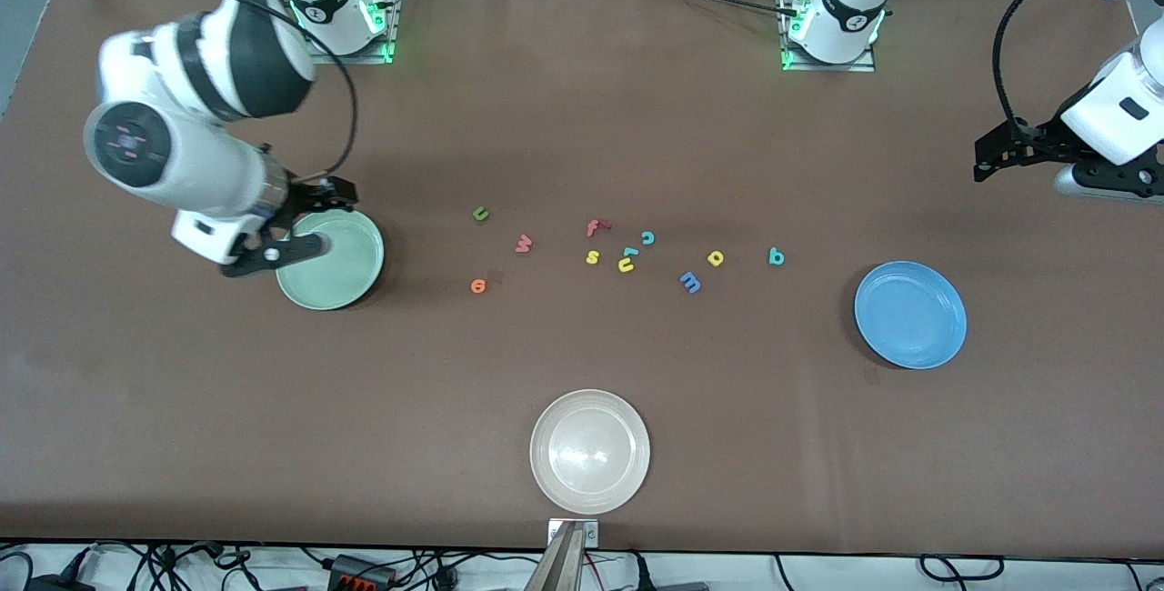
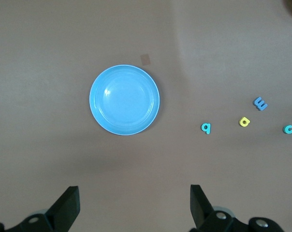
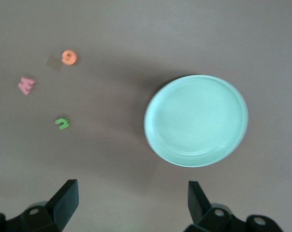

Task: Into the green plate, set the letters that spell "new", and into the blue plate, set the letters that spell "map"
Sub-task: 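Move the right gripper toward the green letter u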

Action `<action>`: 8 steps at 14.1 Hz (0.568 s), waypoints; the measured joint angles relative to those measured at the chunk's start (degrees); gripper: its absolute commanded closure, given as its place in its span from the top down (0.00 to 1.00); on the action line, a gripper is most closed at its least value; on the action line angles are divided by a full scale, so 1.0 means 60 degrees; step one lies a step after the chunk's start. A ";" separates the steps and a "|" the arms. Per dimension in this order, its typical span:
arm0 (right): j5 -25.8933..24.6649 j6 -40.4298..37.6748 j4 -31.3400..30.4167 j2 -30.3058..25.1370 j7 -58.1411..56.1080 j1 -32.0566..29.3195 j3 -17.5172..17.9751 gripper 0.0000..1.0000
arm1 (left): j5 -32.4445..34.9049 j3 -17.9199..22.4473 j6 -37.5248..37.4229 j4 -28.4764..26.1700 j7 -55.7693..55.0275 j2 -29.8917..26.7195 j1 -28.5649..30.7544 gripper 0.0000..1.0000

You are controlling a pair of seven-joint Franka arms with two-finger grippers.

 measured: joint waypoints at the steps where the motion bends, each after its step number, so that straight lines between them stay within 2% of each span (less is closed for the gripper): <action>1: 0.0003 0.0120 -0.0070 0.0208 -0.0002 0.0263 0.0003 1.00 | 0.0000 -0.0001 -0.0014 0.0000 0.0000 0.0000 0.0000 1.00; 6: 0.0006 0.2638 -0.1687 0.0792 0.0012 0.1518 0.0009 1.00 | -0.0001 -0.0055 -0.0622 0.0000 0.0004 0.0000 -0.0024 1.00; 8: 0.0006 0.3167 -0.2123 0.0890 0.0012 0.1789 0.0006 1.00 | -0.0001 -0.0239 -0.0687 0.0000 0.0001 0.0000 -0.0038 1.00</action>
